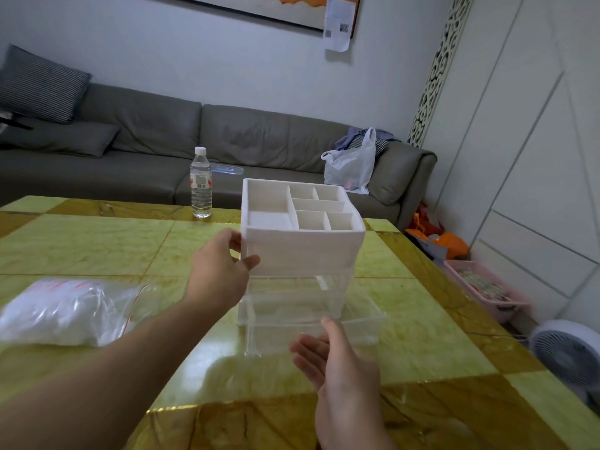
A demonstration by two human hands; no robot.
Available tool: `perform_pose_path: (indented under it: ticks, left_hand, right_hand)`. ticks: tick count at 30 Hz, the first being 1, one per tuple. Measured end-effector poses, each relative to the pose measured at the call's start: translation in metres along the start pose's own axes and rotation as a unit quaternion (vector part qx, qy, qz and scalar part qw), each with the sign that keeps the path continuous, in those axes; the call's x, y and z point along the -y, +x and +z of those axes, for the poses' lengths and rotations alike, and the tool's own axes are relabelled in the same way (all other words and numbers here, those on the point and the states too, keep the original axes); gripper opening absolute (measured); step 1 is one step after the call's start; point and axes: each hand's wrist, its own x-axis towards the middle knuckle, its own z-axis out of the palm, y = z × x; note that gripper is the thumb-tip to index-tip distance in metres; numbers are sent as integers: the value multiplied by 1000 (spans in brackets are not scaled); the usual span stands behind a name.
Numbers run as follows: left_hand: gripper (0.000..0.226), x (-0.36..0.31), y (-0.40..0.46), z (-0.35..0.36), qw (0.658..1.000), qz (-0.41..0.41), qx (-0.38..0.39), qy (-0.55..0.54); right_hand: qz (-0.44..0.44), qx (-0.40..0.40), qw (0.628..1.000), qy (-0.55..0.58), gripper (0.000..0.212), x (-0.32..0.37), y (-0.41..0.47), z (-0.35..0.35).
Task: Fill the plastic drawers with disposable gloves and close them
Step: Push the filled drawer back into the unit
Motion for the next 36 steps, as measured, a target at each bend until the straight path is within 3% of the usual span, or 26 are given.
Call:
perform_pose_path:
  ticks: [11,17,21,23,29,33,36]
  left_hand:
    - [33,0,11,0,1000,12,-3,26]
    - [55,13,1,-12,1000,-14,26,7]
    - [32,33,-20,-42,999,16,23,27]
    - [32,42,-33,-68,998,39,27,36]
    - [65,84,-65,-148,990,45,-52,123]
    - [88,119,-58,-188,981,12,-15,195]
    - [107,143,-48,-199,967,2,59,247]
  right_hand:
    - [63,11,998,-9,35,-18,-16,-16]
    - [88,35,995,-44,38,-36,-3,-24]
    - [135,35,982,-127,42,-38,4,-27]
    - [126,48,977,-168,45,-54,9,-28]
    - [51,147,927,-343,27,-61,-19,-13]
    - [14,217,885,-413,11,-81,-33,5]
    - [-41,261,843,-469,10,-97,-40,26]
